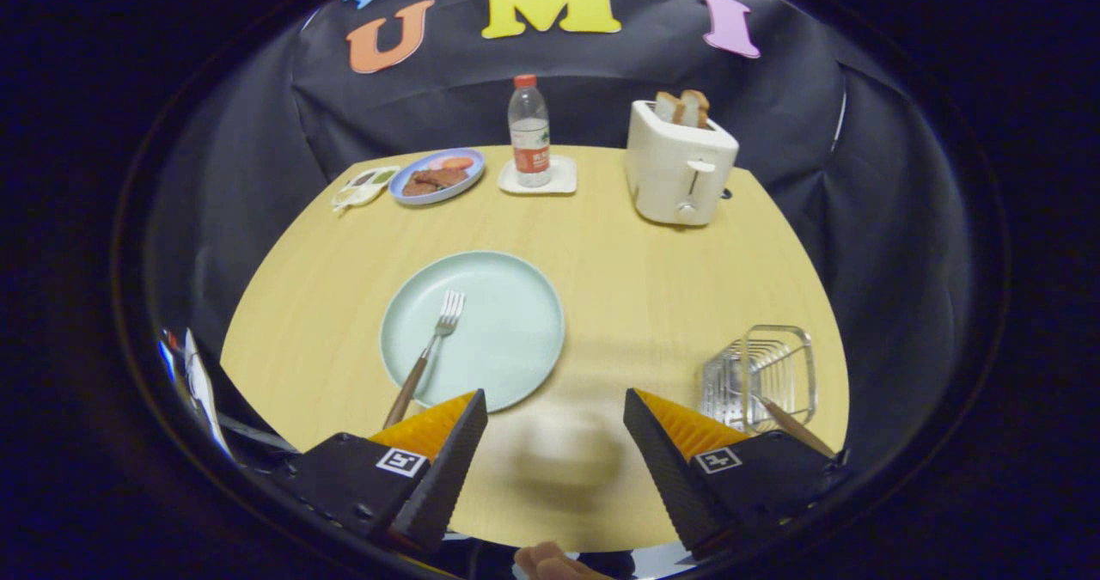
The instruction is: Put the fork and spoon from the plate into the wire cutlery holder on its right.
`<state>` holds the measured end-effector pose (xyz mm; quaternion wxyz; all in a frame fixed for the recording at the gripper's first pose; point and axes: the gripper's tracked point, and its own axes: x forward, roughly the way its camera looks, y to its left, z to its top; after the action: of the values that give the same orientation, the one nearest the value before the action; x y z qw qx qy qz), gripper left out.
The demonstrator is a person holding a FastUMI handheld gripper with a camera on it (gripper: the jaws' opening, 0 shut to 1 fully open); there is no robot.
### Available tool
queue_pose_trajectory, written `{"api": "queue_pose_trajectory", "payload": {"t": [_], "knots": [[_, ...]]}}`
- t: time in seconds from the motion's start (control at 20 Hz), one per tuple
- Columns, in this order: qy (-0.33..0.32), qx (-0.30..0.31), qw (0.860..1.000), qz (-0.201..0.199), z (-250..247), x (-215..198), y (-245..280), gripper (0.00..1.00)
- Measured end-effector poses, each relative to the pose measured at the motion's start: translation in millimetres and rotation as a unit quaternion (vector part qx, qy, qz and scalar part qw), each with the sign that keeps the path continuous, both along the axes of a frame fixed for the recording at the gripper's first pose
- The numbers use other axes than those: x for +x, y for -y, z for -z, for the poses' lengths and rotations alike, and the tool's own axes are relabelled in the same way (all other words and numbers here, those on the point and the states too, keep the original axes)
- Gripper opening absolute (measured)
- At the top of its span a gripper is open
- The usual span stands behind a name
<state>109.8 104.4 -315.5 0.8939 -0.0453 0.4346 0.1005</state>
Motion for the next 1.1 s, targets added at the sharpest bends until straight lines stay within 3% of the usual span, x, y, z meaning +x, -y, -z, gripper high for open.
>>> {"api": "queue_pose_trajectory", "payload": {"t": [0.25, 0.45, 0.6, 0.7, 1.0, 1.1], "knots": [[-0.014, 0.017, 1.000, -0.013, 21.1, 0.0, -59.3, 0.97], [-0.028, 0.025, 0.999, 0.003, 40.2, -0.3, -88.6, 0.94], [-0.031, 0.037, 0.998, 0.028, 50.8, 4.3, -104.4, 0.80], [-0.032, 0.042, 0.998, 0.042, 56.8, 10.1, -113.3, 0.76], [-0.031, 0.031, 0.997, 0.070, 74.7, 15.3, -123.3, 0.15], [-0.039, 0.039, 0.996, 0.072, 78.5, 11.5, -126.2, 0.17]]}}
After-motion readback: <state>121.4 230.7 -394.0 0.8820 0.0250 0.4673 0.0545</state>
